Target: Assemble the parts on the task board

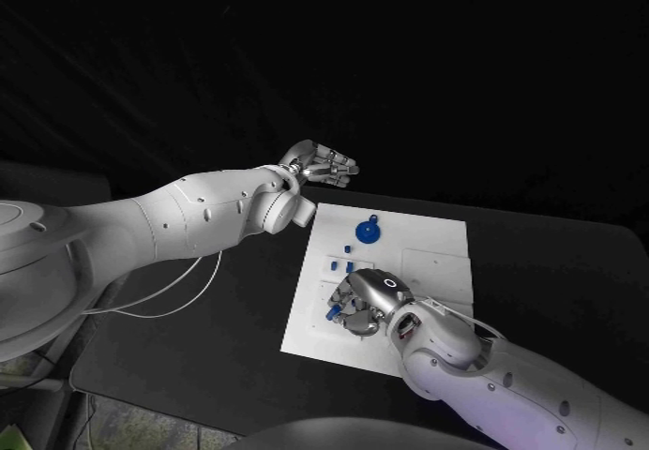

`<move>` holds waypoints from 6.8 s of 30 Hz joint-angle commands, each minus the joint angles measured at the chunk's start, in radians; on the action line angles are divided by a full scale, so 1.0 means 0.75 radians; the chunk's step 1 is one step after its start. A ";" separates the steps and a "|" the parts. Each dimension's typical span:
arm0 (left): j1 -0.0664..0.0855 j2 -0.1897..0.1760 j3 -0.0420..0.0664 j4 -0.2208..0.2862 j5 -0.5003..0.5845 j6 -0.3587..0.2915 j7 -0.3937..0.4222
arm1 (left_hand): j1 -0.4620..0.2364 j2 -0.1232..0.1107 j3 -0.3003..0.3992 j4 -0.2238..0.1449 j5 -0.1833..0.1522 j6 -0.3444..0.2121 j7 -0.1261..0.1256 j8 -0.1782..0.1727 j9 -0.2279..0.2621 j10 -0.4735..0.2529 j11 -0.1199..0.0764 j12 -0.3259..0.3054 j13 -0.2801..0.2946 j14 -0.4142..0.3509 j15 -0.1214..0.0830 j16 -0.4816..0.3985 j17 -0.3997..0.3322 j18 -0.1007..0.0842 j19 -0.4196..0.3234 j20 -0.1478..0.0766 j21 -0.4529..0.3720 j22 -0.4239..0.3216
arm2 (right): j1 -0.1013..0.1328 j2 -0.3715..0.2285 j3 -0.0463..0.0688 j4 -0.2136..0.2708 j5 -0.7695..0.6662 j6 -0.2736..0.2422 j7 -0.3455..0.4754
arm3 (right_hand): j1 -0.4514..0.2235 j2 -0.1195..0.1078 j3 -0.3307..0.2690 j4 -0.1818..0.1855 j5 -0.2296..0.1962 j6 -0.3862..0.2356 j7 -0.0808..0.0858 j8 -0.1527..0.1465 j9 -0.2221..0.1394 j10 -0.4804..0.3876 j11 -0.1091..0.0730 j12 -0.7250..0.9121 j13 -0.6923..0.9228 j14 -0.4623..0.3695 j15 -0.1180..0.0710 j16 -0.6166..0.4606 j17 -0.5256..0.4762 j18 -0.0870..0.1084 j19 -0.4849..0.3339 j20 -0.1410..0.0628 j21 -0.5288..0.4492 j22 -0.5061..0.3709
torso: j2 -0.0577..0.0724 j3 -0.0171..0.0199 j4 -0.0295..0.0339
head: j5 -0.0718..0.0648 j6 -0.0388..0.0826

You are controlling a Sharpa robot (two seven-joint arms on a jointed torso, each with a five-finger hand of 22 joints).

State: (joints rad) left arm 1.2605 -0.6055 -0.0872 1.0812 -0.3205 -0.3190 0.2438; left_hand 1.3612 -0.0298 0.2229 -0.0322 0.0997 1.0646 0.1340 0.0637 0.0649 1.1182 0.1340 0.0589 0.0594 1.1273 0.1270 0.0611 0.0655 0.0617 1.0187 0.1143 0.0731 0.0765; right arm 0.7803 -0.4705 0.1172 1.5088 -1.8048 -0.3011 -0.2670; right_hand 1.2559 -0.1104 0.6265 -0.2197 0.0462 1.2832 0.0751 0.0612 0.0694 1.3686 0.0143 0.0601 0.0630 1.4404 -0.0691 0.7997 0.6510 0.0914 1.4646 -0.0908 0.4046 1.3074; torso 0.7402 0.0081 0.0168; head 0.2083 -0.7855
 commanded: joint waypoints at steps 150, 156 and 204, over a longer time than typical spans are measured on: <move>-0.049 -0.183 0.000 0.154 0.038 0.233 0.177 | -0.134 0.003 -0.409 0.070 -0.068 -0.065 -0.012 0.000 -0.001 0.043 -0.021 0.000 0.001 -0.075 0.024 -0.002 -0.005 -0.042 -0.065 0.013 -0.005 -0.008 | 0.110 -0.593 0.104 0.185 0.844 0.427 -0.600 | -0.278 -0.116 -0.366 0.524 0.008 -0.140 -0.032 0.002 0.205 -0.048 -0.068 1.250 1.500 0.003 -0.040 0.323 0.449 -0.040 0.060 -0.041 0.397 0.114 | -0.037 0.0060 -0.0358 | -0.207 0.036; -0.049 -0.180 0.000 0.157 0.044 0.260 0.184 | -0.135 -0.011 -0.392 0.069 -0.062 -0.075 -0.012 0.000 -0.001 0.016 -0.014 0.000 0.001 -0.098 0.034 -0.001 -0.004 -0.022 -0.079 0.031 -0.003 -0.006 | 0.110 -0.562 0.088 0.169 0.827 0.390 -0.604 | -0.279 -0.130 -0.372 0.522 0.007 -0.162 -0.026 0.002 0.198 -0.052 -0.064 1.245 1.505 0.003 -0.037 0.325 0.461 -0.038 0.058 -0.038 0.407 0.116 | -0.037 0.0062 -0.0389 | -0.200 0.032; -0.049 -0.172 0.000 0.171 0.047 0.333 0.172 | -0.128 -0.184 -0.322 0.347 -0.060 -0.187 0.019 -0.002 -0.003 -0.091 0.022 0.000 0.001 -0.169 0.057 -0.001 -0.005 -0.034 -0.188 0.057 0.001 -0.006 | 0.110 -0.331 -0.057 -0.002 0.650 0.351 -0.616 | -0.098 -0.046 -0.341 0.111 0.387 -0.214 -0.001 0.002 0.199 -0.099 -0.055 1.202 1.492 0.010 -0.029 0.303 0.535 -0.027 0.045 -0.028 0.421 0.118 | -0.036 0.0079 -0.0406 | -0.186 0.010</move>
State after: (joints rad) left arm 1.2236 -0.7364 -0.0877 1.2064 -0.2860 -0.0874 0.3640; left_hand 1.2643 -0.1698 -0.0236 0.2295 0.0550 0.9232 0.1423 0.0637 0.0632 1.0557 0.1500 0.0589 0.0594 1.0004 0.1714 0.0611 0.0629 0.0304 0.8755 0.1571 0.0692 0.0708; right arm 0.8832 -0.7230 0.0904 1.5118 -1.3100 -0.0707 -0.6885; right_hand 1.1168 -0.2078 0.2823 -0.0434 0.3287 1.1178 0.0736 0.0716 0.9280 1.3055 -0.0204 0.9633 1.1810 1.4450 -0.0883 1.0281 1.0522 0.0613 1.4667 -0.1142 0.7174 1.3076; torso 0.7129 0.0139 -0.0135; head 0.0696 -0.7791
